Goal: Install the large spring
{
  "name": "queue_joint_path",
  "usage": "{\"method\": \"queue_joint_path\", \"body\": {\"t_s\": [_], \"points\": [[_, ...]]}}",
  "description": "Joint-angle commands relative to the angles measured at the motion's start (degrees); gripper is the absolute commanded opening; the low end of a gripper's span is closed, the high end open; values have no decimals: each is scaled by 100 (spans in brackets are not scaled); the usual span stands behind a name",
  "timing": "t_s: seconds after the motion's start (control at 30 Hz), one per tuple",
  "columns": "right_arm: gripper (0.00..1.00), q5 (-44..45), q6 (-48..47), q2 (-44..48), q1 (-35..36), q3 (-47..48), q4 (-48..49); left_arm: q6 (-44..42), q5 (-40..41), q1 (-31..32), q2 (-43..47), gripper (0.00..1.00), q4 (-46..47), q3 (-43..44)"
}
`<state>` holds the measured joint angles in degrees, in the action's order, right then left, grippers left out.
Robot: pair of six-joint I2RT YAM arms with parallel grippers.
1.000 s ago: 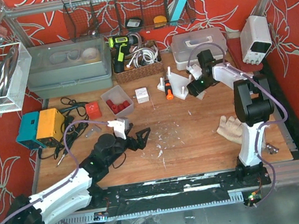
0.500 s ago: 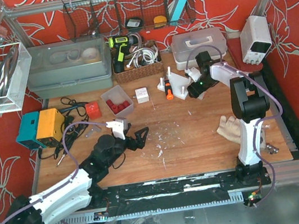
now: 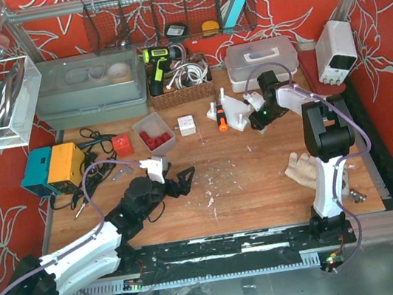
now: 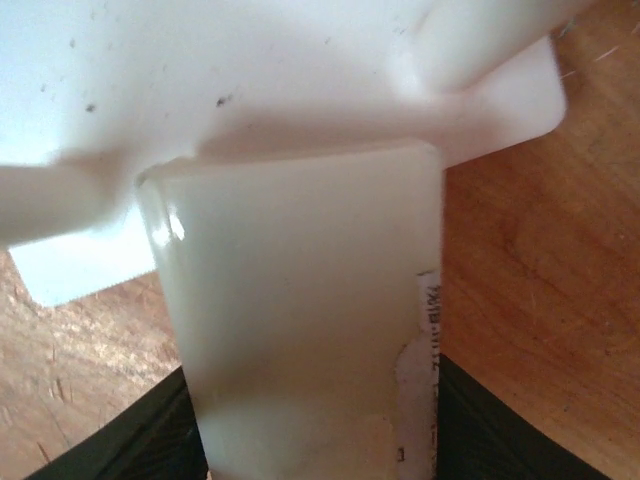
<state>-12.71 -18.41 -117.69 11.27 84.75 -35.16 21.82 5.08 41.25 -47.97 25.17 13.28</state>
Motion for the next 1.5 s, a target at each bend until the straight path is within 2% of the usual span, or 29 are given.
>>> {"method": "queue_joint_path", "body": {"t_s": [0.0, 0.13, 0.3, 0.47, 0.77, 0.93, 1.07, 1.2, 1.47], "points": [[55, -137, 155, 441, -6, -231, -69, -25, 222, 24, 130, 99, 190, -87], [50, 44, 540, 967, -6, -702, 67, -32, 283, 23, 226, 99, 169, -115], [36, 859, 1430, 1581, -188, -1419, 442, -20, 316, 23, 341, 99, 129, -149], [36, 1441, 2378, 1737, -741, -1774, 389, -37, 337, 25, 380, 99, 154, -185], [42, 1519, 3081, 1740, -1181, -2261, 570, -185, -146, 23, 240, 99, 416, -215], [53, 1603, 3089, 1736, -1188, -2225, 541, -224, -233, 23, 148, 99, 442, -185], [67, 1764, 3083, 1817, -1189, -2217, 499, -238, -205, 23, 113, 99, 421, -181], [74, 1809, 3134, 2126, -1171, -2319, 505, -242, -226, 27, 92, 99, 452, -185], [74, 1501, 3734, 3280, -752, -2731, 647, -256, -562, 28, -65, 99, 619, -156]]}}
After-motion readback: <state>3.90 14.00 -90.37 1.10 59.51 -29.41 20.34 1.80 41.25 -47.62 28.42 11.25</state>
